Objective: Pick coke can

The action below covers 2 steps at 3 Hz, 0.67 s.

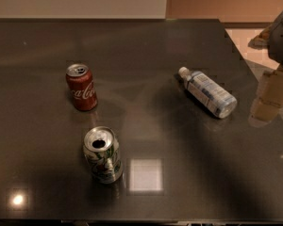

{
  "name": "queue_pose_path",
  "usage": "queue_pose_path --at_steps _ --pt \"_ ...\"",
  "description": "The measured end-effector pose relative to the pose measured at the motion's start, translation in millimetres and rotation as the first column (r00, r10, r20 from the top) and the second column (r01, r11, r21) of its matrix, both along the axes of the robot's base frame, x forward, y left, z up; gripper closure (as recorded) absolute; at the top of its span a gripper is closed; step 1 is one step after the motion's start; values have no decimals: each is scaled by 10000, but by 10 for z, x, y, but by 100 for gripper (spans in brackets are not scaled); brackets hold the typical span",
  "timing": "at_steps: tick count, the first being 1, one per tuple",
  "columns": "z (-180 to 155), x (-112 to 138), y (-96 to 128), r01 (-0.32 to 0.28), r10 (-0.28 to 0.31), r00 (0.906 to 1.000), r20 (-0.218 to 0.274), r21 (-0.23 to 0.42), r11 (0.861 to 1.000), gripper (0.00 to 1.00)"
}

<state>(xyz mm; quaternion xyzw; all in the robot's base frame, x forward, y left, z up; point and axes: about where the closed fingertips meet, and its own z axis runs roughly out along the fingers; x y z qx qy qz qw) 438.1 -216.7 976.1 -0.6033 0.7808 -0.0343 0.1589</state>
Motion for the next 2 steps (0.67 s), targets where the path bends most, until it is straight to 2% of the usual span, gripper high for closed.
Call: queue_pose_path --at_steps 2 --pt "43 58 80 -231 230 9997 70 148 9996 0"
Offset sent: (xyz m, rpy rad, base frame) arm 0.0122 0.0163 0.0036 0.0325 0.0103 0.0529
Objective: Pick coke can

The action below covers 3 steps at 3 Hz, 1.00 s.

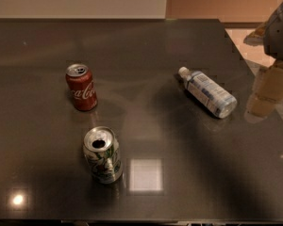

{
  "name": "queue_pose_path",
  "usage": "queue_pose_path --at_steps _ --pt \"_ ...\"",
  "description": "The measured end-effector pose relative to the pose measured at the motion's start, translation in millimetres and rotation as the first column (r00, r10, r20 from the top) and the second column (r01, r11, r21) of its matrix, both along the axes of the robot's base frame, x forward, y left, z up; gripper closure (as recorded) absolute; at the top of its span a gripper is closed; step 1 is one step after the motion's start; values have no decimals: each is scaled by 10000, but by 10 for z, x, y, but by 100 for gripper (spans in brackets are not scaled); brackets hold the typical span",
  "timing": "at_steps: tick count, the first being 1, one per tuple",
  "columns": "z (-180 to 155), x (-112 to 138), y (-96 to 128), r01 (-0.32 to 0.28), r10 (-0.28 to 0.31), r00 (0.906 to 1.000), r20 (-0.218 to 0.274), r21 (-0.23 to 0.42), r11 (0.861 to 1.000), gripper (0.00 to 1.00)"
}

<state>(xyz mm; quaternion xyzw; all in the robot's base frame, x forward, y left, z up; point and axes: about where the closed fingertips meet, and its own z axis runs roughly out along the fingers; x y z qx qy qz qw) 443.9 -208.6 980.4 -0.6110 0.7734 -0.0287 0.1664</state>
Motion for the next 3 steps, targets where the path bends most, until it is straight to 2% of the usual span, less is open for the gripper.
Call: queue_pose_path --at_steps 1,2,3 --pt "44 150 196 -392 388 9992 93 481 9981 0" --pt "72 422 578 -961 933 9952 292 1211 9880 0" --pt "60 691 1028 -1511 1451 9884 457 1821 9716 0"
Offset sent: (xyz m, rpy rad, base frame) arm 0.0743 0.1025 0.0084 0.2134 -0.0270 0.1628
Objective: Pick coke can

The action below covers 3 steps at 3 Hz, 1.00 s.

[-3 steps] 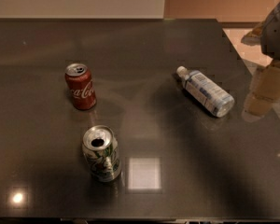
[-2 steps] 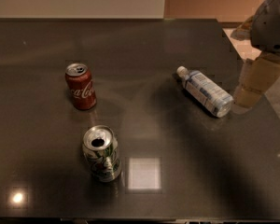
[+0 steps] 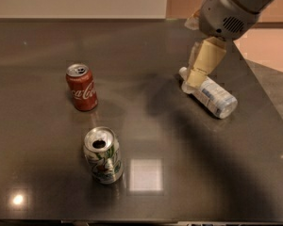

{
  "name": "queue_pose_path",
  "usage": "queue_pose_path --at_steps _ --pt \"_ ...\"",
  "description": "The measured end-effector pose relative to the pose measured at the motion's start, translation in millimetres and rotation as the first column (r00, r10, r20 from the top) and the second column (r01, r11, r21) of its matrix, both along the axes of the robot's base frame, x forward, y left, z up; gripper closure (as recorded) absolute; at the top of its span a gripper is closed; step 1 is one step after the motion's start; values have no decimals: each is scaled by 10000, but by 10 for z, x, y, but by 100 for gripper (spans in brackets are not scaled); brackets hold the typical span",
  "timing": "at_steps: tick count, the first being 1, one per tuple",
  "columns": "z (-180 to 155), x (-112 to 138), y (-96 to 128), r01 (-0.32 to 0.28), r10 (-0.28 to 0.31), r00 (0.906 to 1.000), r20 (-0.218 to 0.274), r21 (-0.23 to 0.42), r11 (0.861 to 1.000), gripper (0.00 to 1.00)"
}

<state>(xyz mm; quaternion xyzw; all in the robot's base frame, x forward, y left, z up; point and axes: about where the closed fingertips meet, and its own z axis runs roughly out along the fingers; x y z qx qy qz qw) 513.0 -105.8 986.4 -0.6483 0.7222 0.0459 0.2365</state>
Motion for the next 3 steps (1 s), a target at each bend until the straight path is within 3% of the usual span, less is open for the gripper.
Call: queue_pose_path --at_steps 1,3 --pt "-65 164 529 -701 713 9973 -159 676 9952 0" --pt "-268 259 1523 -1858 1915 9810 -311 1324 9736 0"
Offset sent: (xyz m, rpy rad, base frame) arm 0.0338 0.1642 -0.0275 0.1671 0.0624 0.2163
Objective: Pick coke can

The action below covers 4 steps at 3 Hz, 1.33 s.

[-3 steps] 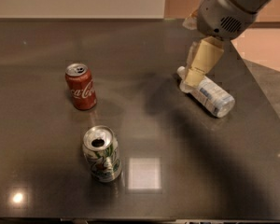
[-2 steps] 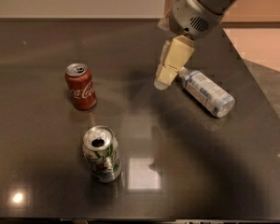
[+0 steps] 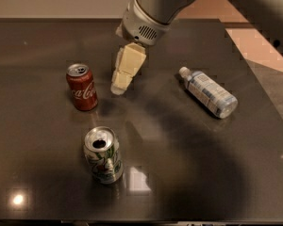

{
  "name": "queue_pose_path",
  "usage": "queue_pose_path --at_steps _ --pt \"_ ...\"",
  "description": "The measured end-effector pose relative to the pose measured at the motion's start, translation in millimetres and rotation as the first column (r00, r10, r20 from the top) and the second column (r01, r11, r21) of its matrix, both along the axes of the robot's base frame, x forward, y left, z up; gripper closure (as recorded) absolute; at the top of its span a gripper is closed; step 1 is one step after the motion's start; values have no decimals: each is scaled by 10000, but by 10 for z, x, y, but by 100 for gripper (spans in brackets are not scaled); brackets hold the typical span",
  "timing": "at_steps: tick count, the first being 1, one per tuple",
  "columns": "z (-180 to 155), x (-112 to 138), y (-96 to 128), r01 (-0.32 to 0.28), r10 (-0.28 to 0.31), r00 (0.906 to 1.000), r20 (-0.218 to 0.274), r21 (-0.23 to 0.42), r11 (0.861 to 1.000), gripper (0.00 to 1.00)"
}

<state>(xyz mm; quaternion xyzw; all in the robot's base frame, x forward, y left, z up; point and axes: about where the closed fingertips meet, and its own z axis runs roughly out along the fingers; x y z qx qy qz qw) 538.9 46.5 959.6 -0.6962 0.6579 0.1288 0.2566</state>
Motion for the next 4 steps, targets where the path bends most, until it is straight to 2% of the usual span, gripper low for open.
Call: queue_pose_path --at_steps 2,3,4 --pt "-309 77 836 -448 464 9973 -561 293 9986 0" --pt "-445 152 1061 -486 524 9944 -917 426 9979 0" --pt "-571 232 1148 -411 476 9905 -1290 528 9978 0"
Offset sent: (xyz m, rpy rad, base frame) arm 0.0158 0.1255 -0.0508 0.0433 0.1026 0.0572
